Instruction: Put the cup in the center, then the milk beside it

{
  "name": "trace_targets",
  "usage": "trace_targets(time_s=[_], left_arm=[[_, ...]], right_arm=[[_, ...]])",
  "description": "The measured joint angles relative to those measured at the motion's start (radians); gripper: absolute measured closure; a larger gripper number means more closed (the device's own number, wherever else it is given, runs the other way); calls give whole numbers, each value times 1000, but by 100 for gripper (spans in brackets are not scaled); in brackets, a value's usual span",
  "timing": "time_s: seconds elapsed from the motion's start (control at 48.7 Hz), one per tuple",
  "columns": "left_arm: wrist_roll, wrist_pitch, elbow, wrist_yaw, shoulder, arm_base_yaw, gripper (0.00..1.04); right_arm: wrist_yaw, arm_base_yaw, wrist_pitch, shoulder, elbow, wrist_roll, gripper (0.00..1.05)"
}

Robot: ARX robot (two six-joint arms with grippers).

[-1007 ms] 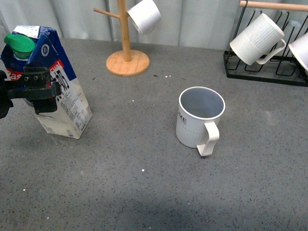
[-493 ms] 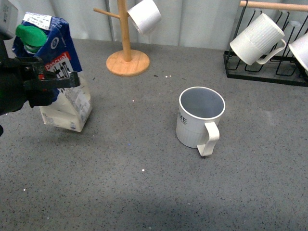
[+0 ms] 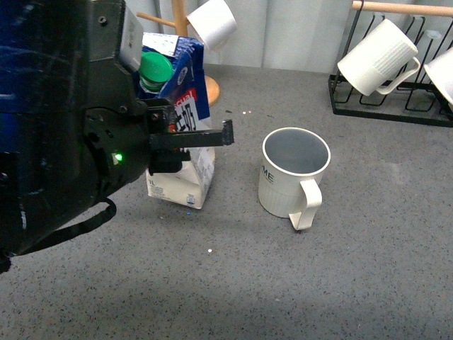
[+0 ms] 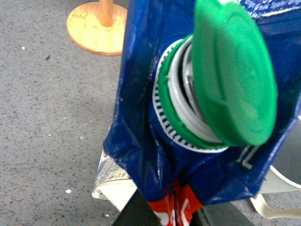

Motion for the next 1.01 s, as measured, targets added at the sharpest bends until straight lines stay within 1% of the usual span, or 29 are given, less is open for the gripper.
trace_targets(time_s=[0.185,0.329,0.473,0.637,0.678,0.719,0.74,0.801,0.822,1.007], left_arm=[[-64,-19,38,-23,53,-39,101],[-102,-19,72,-27,77,-47,101],[-103,-18,83,-28,90,-50,101],[-101,-18,83,-28,95,-50,72],[-101,-18,83,-32,95,-50,63],[-101,-18,83,-35,95,-50,60],[-101,-18,83,-35,95,-50,54],[-101,-19,83,-37,95,-50,43],[-102,-22,83,-36,95,-50,38],[-108,-35,80,-36,55,-50,5]], right_arm=[[0,0,0,0,0,0,9],[0,0,0,0,0,0,9],[0,0,0,0,0,0,9],[0,0,0,0,0,0,9],[0,0,0,0,0,0,9],[0,0,0,0,0,0,9],[0,0,0,0,0,0,9],[0,0,0,0,0,0,9],[0,0,0,0,0,0,9],[0,0,0,0,0,0,9]])
